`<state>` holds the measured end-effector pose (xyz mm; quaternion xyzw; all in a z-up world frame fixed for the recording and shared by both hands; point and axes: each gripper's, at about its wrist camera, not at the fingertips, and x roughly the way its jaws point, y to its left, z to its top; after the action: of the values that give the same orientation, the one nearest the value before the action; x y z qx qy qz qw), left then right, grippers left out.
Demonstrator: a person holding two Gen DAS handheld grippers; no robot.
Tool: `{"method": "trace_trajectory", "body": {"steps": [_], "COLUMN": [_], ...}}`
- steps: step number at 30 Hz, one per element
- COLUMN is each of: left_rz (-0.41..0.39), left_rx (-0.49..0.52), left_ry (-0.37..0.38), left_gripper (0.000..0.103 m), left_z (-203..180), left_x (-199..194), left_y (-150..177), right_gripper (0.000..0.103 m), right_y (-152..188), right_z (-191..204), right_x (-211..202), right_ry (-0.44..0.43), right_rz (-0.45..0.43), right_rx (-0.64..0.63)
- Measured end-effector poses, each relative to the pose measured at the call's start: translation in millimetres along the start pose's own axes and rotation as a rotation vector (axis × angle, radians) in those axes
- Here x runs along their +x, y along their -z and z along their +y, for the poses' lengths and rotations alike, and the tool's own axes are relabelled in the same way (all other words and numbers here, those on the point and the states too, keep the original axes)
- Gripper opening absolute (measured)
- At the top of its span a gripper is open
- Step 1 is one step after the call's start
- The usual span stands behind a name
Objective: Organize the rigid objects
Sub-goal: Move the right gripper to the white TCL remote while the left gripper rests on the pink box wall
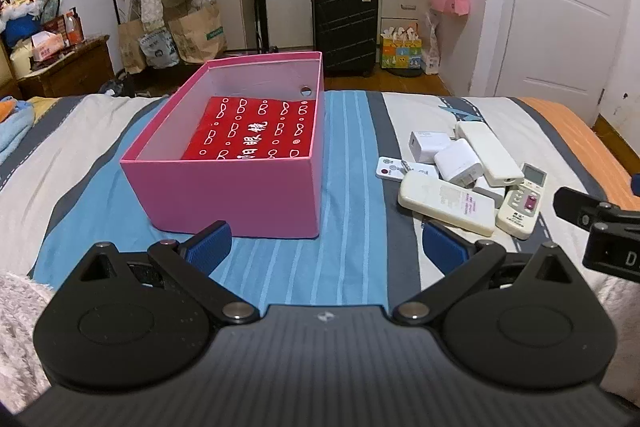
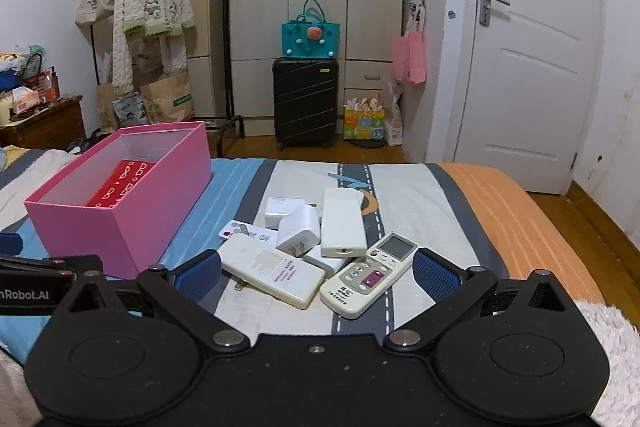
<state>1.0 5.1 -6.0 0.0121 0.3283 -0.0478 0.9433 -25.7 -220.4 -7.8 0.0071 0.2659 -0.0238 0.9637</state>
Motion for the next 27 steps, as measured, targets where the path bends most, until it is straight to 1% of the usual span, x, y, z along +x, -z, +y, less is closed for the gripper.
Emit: {"method": "trace_trajectory", "body": {"steps": [2, 4, 7, 8, 11, 13, 15, 16, 19, 20, 23, 24, 25, 26, 27], "left_rz": [0.010, 0.025, 0.050, 0.051, 0.061, 0.091, 0.136, 0.163, 0.265, 0.284, 0.271, 0.277, 0.286, 0.295, 0.301], "left_rx": [-0.004, 0.000, 0.020, 0.026, 0.043, 0.056, 0.069, 0.069, 0.048, 0.048, 0.072, 0.075, 0.073, 0.071, 0.059], "left_ry": [0.011, 0.023, 0.049, 0.061, 0.099, 0.130, 0.149, 0.153, 0.152, 0.143, 0.080, 0.065, 0.059, 0.055, 0.044], "left_gripper": [0.103, 0.103, 0.103, 0.103, 0.103, 0.103, 0.103, 0.103, 0.103, 0.103, 0.103, 0.103, 0.103, 0.103, 0.102], "left_z": [2.6, 5.4, 14.4, 18.5, 34.8, 47.1, 61.6, 69.2, 93.8, 101.0, 113.6, 118.1, 123.6, 129.4, 135.4], "left_x": [-2.8, -5.3, -10.6, -12.7, -17.7, -17.0, -13.8, -10.7, 5.1, 11.3, 29.3, 38.4, 48.3, 60.6, 71.8], "left_y": [-5.5, -11.3, -24.0, -29.1, -48.9, -64.3, -82.1, -90.9, -115.8, -123.2, -135.8, -138.9, -141.2, -143.1, -144.8], "right_gripper": [0.103, 0.103, 0.103, 0.103, 0.103, 0.103, 0.103, 0.102, 0.102, 0.102, 0.100, 0.097, 0.088, 0.082, 0.079], "right_y": [-7.2, -15.1, -26.2, -31.2, -51.1, -65.3, -76.5, -81.3, -88.8, -89.1, -86.7, -85.8, -83.5, -82.6, -79.7], "right_z": [-3.1, -4.3, -3.0, -0.9, 3.1, 7.5, 14.2, 18.3, 33.4, 37.9, 46.7, 48.5, 52.0, 54.5, 55.5], "right_x": [-4.2, -9.9, -18.4, -19.5, -13.1, -1.9, 12.0, 20.7, 50.0, 60.7, 93.9, 104.3, 115.2, 125.4, 133.8], "right_ry": [-0.055, -0.117, -0.213, -0.220, -0.240, -0.273, -0.326, -0.353, -0.383, -0.394, -0.425, -0.432, -0.432, -0.432, -0.435], "right_rz": [-0.004, -0.023, -0.103, -0.121, -0.125, -0.087, -0.041, -0.013, 0.058, 0.085, 0.164, 0.192, 0.221, 0.244, 0.258], "right_rx": [0.009, -0.010, -0.135, -0.177, -0.279, -0.334, -0.378, -0.396, -0.413, -0.420, -0.429, -0.430, -0.439, -0.452, -0.464]}}
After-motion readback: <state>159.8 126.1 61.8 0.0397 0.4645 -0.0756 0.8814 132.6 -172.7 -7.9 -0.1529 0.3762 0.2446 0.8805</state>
